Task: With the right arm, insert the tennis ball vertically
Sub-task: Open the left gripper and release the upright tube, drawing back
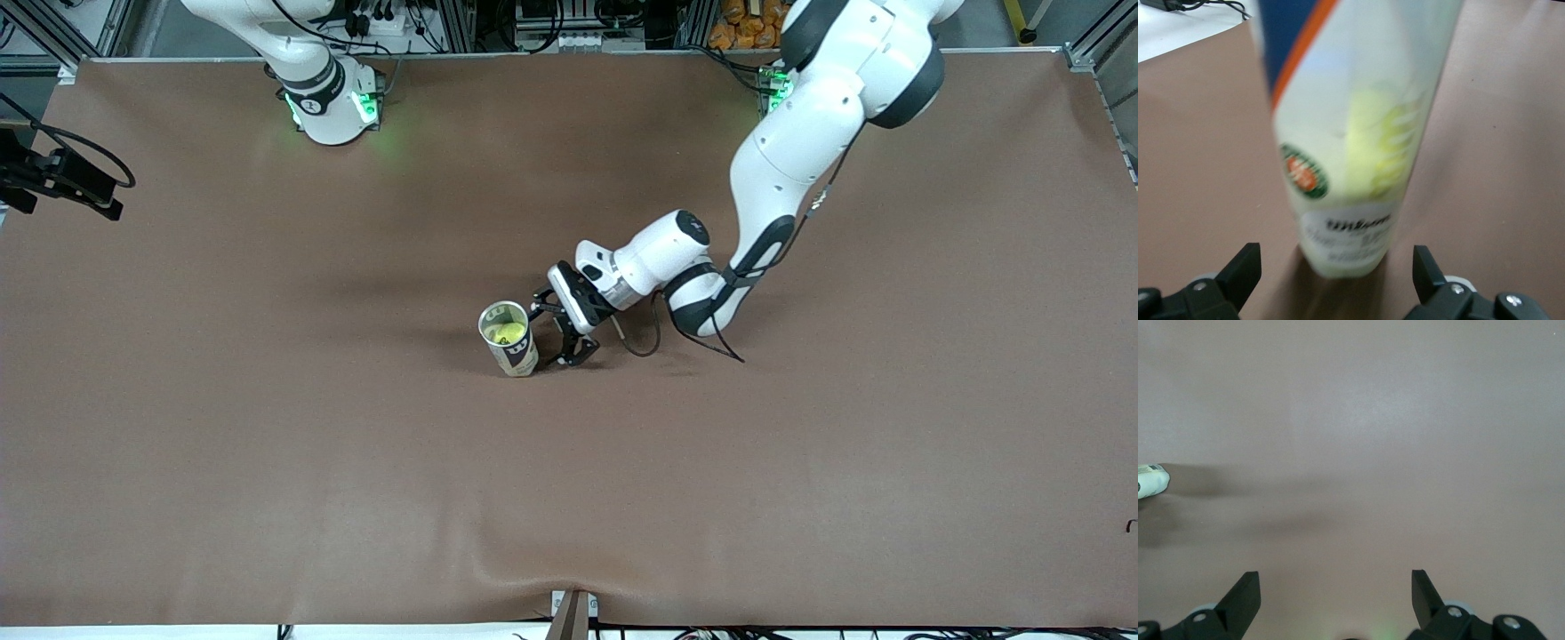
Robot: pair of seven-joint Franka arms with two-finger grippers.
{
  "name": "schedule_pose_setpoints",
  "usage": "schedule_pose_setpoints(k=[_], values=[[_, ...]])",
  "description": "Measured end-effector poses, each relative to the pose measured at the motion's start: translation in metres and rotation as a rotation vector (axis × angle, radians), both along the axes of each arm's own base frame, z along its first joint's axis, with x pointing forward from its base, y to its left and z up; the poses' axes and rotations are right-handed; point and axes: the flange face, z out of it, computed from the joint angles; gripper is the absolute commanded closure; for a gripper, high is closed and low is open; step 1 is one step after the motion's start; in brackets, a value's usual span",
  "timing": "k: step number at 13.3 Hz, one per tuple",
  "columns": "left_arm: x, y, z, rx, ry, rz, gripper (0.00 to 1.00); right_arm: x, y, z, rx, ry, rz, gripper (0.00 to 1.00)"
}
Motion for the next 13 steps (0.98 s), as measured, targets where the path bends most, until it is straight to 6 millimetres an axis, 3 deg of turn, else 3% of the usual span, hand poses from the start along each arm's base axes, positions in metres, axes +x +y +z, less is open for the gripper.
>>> schedule_pose_setpoints(k=[5,13], values=[[0.007,0.042,-0.01,0.016,0.021,-0.009,0.0,0.0,0.001,0.0,0.002,0.004,0.023,0.0],[0.087,0.138,0.008,-0.015,0.047,0.213,0.0,0.001,0.003,-0.001,0.006,0.01,0.031,0.0]])
